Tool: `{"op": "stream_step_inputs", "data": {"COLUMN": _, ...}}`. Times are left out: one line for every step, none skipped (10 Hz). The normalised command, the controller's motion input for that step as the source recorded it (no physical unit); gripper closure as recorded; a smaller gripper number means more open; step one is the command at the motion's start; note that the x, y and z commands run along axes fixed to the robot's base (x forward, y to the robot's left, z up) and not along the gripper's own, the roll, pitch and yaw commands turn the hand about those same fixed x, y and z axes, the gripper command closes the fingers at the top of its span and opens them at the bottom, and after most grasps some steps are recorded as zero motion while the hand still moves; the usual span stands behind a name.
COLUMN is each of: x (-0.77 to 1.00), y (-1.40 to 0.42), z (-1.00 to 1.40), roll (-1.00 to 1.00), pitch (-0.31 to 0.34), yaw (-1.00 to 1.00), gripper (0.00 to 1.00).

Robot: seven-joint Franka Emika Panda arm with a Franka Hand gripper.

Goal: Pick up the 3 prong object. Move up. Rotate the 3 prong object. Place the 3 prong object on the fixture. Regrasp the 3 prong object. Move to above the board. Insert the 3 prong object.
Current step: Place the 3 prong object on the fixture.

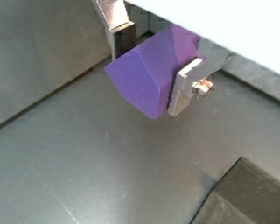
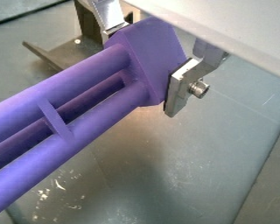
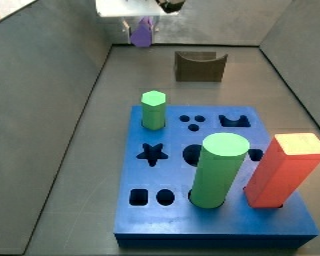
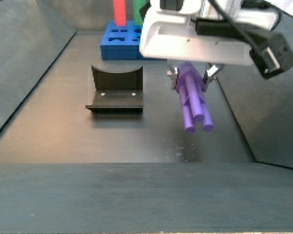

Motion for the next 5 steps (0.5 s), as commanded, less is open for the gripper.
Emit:
{"op": "stream_step_inputs", "data": {"x": -0.02, "y": -0.01, "z": 1.00, "roll": -0.11, "pitch": 0.025, "yaw": 0.02, "gripper": 1.00}}
{"op": "stream_step_inputs", "data": {"x": -0.02, "y": -0.01, "z": 1.00, "roll": -0.12, "pitch": 0.025, "yaw": 0.01, "gripper": 1.00}}
{"op": "stream_step_inputs", "data": {"x": -0.03, "y": -0.01, "z": 1.00, "roll": -0.14, "pitch": 0.022, "yaw": 0.00, "gripper": 1.00}}
{"op": "stream_step_inputs", "data": {"x": -0.03, "y": -0.01, "z": 1.00, "roll": -0.16, "pitch": 0.018, "yaw": 0.00, "gripper": 1.00}}
{"op": "stream_step_inputs", "data": {"x": -0.04, "y": -0.01, "z": 1.00, "roll": -0.17, "pitch": 0.011, "yaw": -0.01, "gripper": 1.00}}
